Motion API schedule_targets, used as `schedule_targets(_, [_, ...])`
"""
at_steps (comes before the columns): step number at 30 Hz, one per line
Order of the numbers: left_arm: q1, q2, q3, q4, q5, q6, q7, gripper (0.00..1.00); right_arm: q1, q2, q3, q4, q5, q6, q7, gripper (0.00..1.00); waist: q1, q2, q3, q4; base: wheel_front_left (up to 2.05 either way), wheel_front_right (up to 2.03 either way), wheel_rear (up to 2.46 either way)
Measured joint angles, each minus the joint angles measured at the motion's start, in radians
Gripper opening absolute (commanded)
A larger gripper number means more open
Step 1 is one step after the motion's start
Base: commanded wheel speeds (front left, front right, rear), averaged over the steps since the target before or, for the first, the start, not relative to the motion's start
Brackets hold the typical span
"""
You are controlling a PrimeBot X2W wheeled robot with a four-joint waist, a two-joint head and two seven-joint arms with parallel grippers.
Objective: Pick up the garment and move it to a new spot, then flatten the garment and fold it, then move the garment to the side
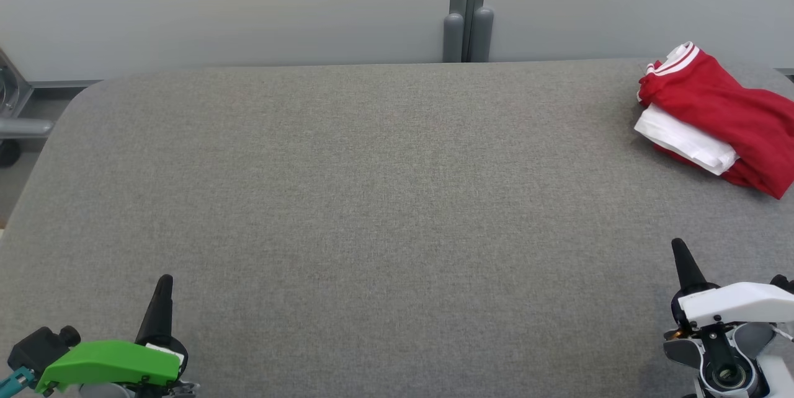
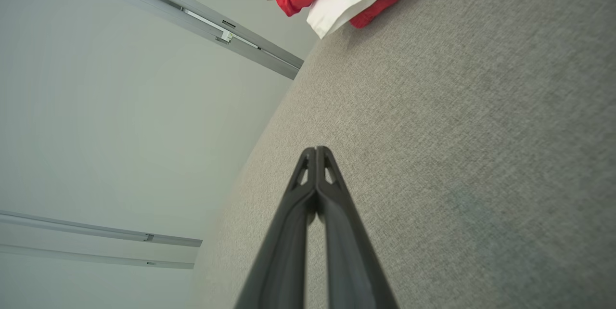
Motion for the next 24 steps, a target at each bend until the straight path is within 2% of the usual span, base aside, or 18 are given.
schedule_targets(24, [-0.043, -0.037, 0.076, 0.016, -0.249, -0.028, 0.084, 0.0, -0.037, 0.013, -0.038, -0.016, 0.327, 0.046, 0.062, 0.0, 0.0, 0.0, -0.005, -0.019, 0.0, 0.0, 0.0])
